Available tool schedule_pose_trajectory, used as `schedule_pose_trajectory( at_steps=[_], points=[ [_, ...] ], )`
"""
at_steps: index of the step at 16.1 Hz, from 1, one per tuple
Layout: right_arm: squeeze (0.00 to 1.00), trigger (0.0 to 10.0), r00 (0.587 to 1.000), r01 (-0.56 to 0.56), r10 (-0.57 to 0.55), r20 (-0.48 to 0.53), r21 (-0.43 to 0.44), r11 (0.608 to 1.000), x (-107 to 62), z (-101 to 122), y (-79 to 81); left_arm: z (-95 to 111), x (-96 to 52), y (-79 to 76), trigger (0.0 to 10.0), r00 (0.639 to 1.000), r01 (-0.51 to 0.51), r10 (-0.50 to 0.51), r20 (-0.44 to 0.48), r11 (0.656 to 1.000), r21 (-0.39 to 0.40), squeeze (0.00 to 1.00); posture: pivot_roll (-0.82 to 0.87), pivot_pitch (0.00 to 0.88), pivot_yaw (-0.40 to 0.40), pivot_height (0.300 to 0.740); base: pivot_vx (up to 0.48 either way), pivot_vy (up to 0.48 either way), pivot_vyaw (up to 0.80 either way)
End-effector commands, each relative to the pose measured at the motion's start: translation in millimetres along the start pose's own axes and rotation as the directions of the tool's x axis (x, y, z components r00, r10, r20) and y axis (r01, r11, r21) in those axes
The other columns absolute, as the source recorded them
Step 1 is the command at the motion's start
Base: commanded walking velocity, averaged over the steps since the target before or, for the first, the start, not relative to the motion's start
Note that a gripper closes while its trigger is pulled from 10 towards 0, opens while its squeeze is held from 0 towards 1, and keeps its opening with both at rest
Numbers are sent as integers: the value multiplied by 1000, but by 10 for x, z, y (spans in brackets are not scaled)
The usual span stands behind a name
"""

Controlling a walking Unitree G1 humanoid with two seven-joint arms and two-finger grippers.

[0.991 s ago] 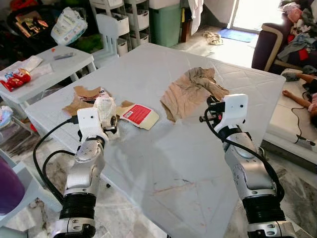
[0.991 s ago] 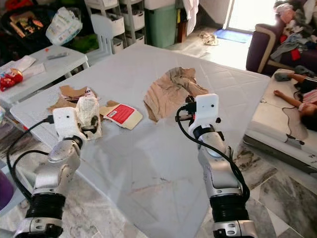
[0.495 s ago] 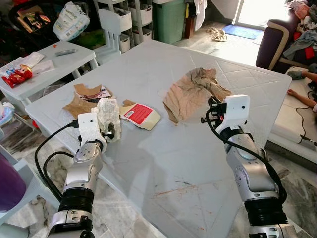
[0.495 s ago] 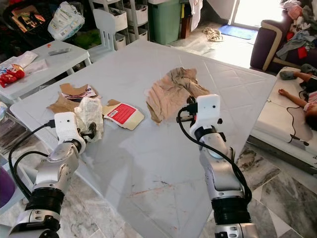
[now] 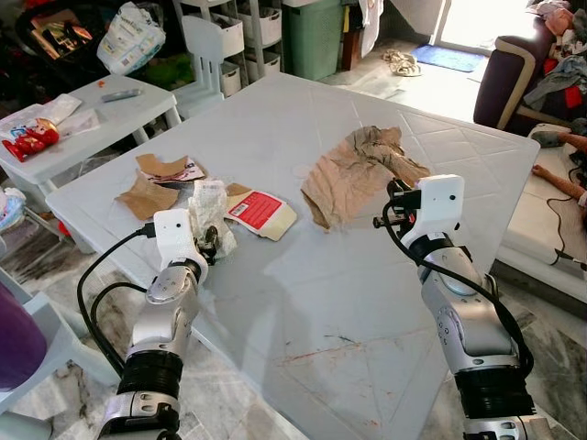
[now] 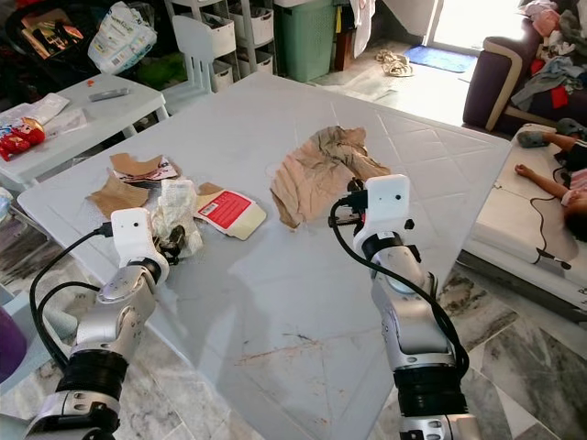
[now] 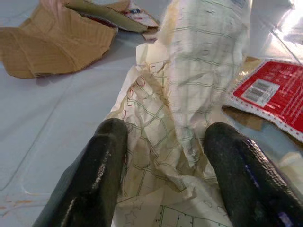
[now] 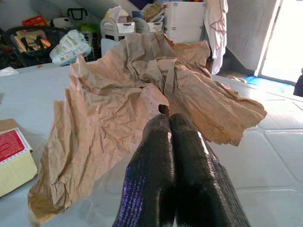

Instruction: Picking trash to rubbish bin

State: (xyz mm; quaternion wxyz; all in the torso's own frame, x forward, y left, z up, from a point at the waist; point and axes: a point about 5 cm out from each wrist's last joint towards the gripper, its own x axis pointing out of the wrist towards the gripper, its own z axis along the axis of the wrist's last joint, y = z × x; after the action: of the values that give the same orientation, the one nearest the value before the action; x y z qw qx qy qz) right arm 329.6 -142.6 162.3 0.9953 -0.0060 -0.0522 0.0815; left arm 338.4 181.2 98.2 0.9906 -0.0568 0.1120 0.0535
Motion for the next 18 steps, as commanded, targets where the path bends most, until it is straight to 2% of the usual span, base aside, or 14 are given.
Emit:
schedule_pose_trajectory(
  at_steps=[1, 2, 5, 10, 13, 15, 16, 17, 18],
  points=[
    [0, 0, 1000, -16, 16, 9, -3, 1000, 9, 42, 23, 42, -24, 71, 0, 998, -38, 38, 40, 999, -6, 0, 48, 79, 8, 740, 0, 0, 0],
    [0, 0, 1000, -18, 18, 8, -1, 1000, 10, 43, 32, 79, -36, 115, 0, 995, -70, 71, 73, 997, -11, 0, 49, 79, 7, 740, 0, 0, 0],
    [0, 0, 1000, -22, 22, 7, 2, 1000, 11, 40, 49, 121, -97, 116, 0, 987, -83, 86, 134, 996, -30, 0, 53, 80, 7, 740, 0, 0, 0],
    [0, 0, 1000, -24, 24, 6, 3, 1000, 20, 36, 53, 77, -207, 86, 0, 983, -70, 75, 167, 997, -38, 0, 61, 77, 5, 740, 0, 0, 0],
    [0, 0, 999, -33, 33, 7, 5, 999, 38, 38, 80, 90, -211, 68, 0, 982, -66, 72, 172, 997, -41, 0, 65, 71, 2, 740, 0, 0, 0],
    [0, 0, 999, -34, 34, 9, 3, 999, 47, 44, 76, 137, -207, 64, 0, 980, -83, 79, 185, 997, 10, 0, 65, 66, 1, 740, 0, 0, 0],
    [0, 0, 999, -34, 34, 9, 3, 999, 48, 44, 74, 168, -203, 57, 4078, 977, -86, 79, 199, 996, 27, 0, 65, 66, 1, 740, 0, 0, 0],
    [0, 0, 999, -34, 34, 9, 2, 999, 53, 45, 67, 252, -191, 19, 10000, 970, -70, 65, 236, 997, 10, 1000, 66, 61, -2, 740, 0, 0, 0],
    [0, 0, 999, -35, 35, 10, 1, 999, 56, 46, 66, 294, -178, -10, 10000, 968, -57, 57, 244, 998, -7, 1000, 66, 61, -2, 740, 0, 0, 0]
  ],
)
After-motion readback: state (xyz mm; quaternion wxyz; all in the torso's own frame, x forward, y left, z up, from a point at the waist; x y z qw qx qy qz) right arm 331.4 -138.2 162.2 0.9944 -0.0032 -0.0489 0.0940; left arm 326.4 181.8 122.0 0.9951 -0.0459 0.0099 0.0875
